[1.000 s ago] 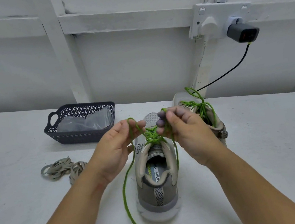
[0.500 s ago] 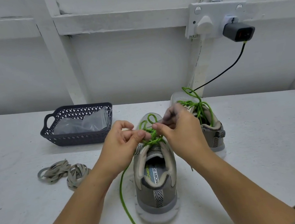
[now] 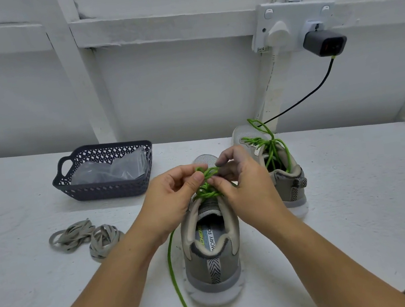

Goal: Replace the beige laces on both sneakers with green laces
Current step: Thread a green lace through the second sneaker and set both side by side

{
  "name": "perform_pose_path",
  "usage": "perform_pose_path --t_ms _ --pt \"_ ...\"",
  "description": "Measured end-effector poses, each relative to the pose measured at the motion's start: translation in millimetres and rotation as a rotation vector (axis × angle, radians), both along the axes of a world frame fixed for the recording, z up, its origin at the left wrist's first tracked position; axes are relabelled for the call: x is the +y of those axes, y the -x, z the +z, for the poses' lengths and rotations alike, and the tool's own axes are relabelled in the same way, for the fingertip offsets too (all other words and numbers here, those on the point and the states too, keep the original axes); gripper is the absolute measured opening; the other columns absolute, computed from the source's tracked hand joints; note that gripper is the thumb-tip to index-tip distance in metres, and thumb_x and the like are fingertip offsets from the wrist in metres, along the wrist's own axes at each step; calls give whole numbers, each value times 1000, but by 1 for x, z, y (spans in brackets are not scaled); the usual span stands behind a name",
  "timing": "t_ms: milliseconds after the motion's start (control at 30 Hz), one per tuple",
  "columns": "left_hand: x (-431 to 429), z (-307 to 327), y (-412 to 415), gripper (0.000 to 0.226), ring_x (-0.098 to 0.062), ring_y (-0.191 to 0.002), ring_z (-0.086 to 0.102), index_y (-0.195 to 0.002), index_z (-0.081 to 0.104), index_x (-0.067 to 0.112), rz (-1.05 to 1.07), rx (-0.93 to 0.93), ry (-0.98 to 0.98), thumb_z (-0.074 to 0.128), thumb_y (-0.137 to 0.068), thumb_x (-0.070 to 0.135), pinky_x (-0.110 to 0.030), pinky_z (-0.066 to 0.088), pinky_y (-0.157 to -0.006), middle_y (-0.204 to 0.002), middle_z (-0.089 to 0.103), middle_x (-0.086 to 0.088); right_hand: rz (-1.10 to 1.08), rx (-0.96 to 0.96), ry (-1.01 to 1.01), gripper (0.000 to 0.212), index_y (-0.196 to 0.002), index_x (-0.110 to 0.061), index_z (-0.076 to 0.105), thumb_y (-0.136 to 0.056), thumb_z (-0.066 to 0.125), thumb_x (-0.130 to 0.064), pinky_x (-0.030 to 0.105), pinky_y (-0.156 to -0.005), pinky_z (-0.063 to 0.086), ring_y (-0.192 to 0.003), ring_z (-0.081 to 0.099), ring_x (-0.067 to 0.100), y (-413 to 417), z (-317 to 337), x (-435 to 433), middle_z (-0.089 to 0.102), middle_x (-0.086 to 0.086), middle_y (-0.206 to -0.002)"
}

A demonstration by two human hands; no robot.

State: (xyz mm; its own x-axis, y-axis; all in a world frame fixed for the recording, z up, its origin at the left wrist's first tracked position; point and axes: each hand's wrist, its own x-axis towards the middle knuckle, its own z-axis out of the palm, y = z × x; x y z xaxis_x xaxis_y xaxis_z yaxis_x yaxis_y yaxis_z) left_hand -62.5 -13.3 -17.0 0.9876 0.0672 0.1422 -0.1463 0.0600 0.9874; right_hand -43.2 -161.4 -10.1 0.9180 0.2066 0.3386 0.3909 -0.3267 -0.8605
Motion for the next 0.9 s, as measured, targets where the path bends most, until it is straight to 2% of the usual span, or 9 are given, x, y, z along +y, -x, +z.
perform_pose_path --t_ms 133,200,300,400,500,633,767,833,900 --pt "-3 0 1 15 -3 -65 62 -87 62 8 22 -10 43 64 -78 21 -13 50 -65 -68 66 1 59 -94 -3 27 -93 -33 63 -87 68 -7 24 -74 55 -75 67 4 0 1 -1 69 -13 -77" --pt "-4 0 1 16 -4 -65 64 -85 60 8 26 -22 39 63 -77 20 -14 51 -65 -66 67 3 40 -39 -89 27 -89 -33 66 -89 65 -6 27 -71 55 -70 67 5 0 -2 1 70 -13 -76" --pt "-6 0 1 14 -7 -63 67 -85 59 4 44 -18 47 63 -81 17 -14 51 -62 -65 69 1 9 69 -235 23 -103 -31 60 -93 62 -11 26 -67 53 -65 68 9 0 -4 6 71 -5 -75" --pt "-9 1 1 20 -9 -60 68 -87 60 -2 83 14 81 64 -86 18 -15 51 -59 -64 69 -2 -36 -21 -162 22 -99 -33 51 -92 64 -16 24 -62 53 -63 68 9 -1 -5 5 71 -5 -70" --pt "-13 3 -1 21 -4 -56 63 -83 61 -2 141 41 105 63 -90 18 -13 49 -57 -61 67 1 -56 -220 -3 14 -100 -21 67 -91 61 -12 18 -68 52 -73 65 2 1 -9 7 70 -10 -82" --pt "-10 5 -3 23 -3 -57 62 -79 62 2 181 35 43 66 -87 23 -11 49 -58 -61 68 1 -87 -356 197 33 -110 -12 70 -78 61 -8 3 -79 39 -82 53 -1 4 -11 8 66 -3 -91" --pt "-4 3 -6 23 -2 -57 53 -76 64 11 229 -30 -187 71 -80 33 -14 44 -58 -61 62 2 -47 -114 287 19 -100 -15 70 -86 59 -9 3 -73 33 -84 47 5 3 -1 7 51 -2 -92" --pt "-6 2 -7 20 2 -58 54 -75 63 12 222 -60 -245 71 -82 29 -11 43 -60 -61 63 10 5 10 277 15 -91 -19 67 -88 55 -11 12 -72 37 -87 50 13 1 1 6 50 -1 -94" --pt "-8 2 -8 21 -2 -60 59 -76 62 8 198 -46 -200 69 -84 26 -13 46 -62 -63 67 7 63 121 169 16 -83 -18 68 -86 55 -9 26 -74 47 -80 57 16 0 2 3 59 -1 -87"
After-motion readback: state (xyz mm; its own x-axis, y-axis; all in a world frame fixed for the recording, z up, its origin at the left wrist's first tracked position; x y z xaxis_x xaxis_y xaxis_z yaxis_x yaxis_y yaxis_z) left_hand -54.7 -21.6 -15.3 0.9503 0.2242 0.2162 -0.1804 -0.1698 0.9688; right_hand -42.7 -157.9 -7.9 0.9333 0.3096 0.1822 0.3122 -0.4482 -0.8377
